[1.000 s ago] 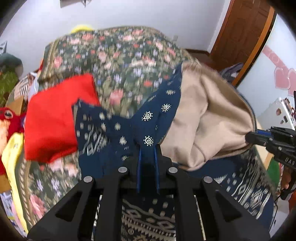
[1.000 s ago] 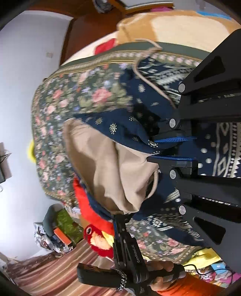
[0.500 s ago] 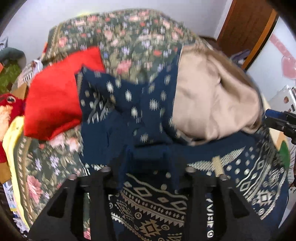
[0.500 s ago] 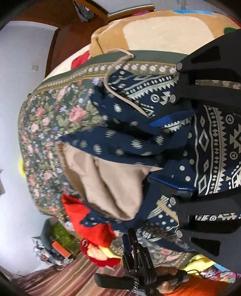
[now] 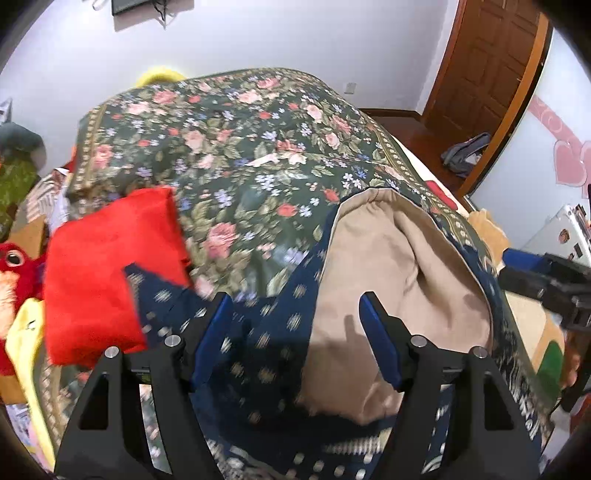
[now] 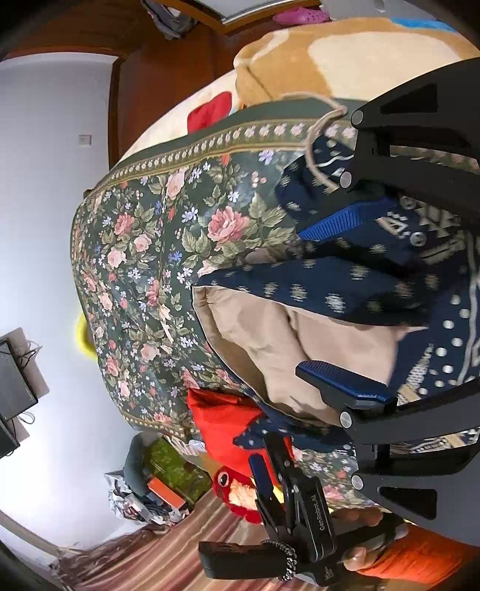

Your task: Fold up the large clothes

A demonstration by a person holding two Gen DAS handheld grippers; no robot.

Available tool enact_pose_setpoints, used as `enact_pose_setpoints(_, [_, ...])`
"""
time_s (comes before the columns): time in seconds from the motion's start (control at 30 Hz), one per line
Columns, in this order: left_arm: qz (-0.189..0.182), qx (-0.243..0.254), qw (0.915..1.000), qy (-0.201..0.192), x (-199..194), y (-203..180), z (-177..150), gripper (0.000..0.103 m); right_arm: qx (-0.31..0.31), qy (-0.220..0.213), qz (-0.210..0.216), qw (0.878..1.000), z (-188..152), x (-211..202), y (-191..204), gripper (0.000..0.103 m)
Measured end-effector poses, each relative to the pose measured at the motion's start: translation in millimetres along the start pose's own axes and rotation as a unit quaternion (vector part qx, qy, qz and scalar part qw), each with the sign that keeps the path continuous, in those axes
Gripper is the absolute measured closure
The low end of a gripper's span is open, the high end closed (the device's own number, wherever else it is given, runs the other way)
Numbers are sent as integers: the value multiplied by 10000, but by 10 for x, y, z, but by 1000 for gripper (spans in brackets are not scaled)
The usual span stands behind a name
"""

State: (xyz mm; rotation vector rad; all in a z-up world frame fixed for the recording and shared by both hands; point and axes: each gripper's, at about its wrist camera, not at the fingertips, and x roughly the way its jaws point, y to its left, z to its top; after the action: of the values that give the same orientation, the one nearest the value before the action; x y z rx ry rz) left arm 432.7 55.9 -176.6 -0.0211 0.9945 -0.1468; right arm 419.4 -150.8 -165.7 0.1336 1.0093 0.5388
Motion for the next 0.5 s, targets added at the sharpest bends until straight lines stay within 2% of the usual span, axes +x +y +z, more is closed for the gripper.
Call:
enact_pose_setpoints(0.23, [-215,-118,9988,415,653,-12,187,35,369,255,204,9988,114,429,-195,39])
enact_pose_setpoints(0.3, [-242,-104,9988,404,754,-21,193,44,416,315,290,9982,129,528,-231,39])
enact_pose_setpoints(0.37, [-408,-154,9982,416,832,-20,197,60,539,359,386,9972,147,614,-280,41])
enact_pose_setpoints(0.4, [-502,-203,9976,425,858,-15,198,64,611,391,431,9964,158,651,-301,44])
enact_pose_setpoints(0.47, [-624,-305,9966,452,878,0,193,84,656,474,485,9955,172,711,-309,73])
enact_pose_setpoints(0.5, [-671,-348,9961,459,880,7,197,89,647,528,519,9952,178,735,-298,79])
